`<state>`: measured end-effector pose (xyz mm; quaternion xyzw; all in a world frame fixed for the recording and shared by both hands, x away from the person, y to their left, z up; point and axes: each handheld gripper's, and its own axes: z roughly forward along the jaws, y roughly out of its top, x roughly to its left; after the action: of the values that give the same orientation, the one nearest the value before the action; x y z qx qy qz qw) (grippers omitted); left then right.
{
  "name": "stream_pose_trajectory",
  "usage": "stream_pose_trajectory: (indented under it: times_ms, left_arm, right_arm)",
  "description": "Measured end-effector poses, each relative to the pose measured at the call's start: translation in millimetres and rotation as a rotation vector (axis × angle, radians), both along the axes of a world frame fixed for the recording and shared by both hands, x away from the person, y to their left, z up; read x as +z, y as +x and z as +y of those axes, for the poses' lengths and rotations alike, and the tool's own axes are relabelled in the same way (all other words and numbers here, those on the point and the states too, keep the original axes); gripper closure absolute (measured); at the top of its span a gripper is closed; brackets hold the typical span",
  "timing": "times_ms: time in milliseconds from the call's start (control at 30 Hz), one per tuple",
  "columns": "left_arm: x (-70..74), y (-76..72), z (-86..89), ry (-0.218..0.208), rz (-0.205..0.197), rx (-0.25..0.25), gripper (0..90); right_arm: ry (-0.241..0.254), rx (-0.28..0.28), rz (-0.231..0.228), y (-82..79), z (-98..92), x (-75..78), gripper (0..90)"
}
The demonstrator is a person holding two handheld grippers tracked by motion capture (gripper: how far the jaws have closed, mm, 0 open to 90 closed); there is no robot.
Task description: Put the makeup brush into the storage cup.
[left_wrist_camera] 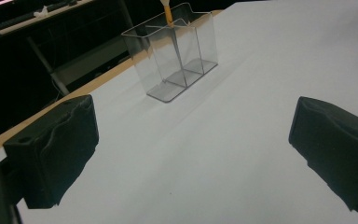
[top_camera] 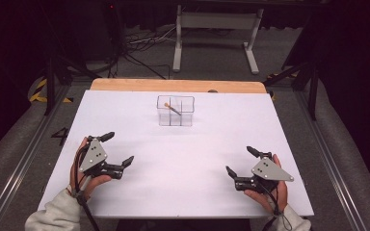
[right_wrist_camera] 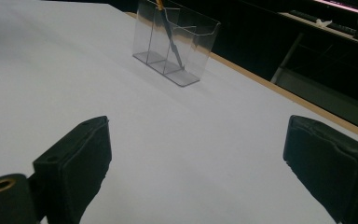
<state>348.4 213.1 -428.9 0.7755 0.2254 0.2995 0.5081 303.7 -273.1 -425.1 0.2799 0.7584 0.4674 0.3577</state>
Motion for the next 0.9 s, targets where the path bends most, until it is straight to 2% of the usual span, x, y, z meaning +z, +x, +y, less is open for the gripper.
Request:
stream_pose_trajectory:
  times_ms: [200,233,300,567,800,900]
  left_arm:
    - [-5.6,-3.6,6.2,0.019,0.008,0.001,2.0]
    - [-7.0,-5.0,7.7,0.013,0.023,0.006,2.0]
    - [-9.2,-6.5,9.2,0.021,0.026,0.009,2.0]
    - [-14.9,-16.1,17.6,0.011,0.058,0.0,1.9]
    - [-19.9,-25.0,31.5,-0.017,0.09,0.019,1.9]
    - [-22.0,-26.4,34.9,-0.012,0.101,0.026,1.7]
  right_arm:
    - [0.003,-0.017,-0.001,-1.7,-4.7,-0.3,7.8]
    - [0.005,-0.02,0.0,-1.8,-5.3,-0.5,7.8]
    - [0.001,-0.024,0.002,-1.8,-6.3,-1.4,7.7]
    - [0.004,-0.047,0.002,-2.8,-10.9,-2.1,7.2]
    - [-0.003,-0.049,0.008,-2.3,-10.8,-3.9,7.1]
    - [-0.002,-0.05,0.008,-2.0,-11.2,-4.3,7.1]
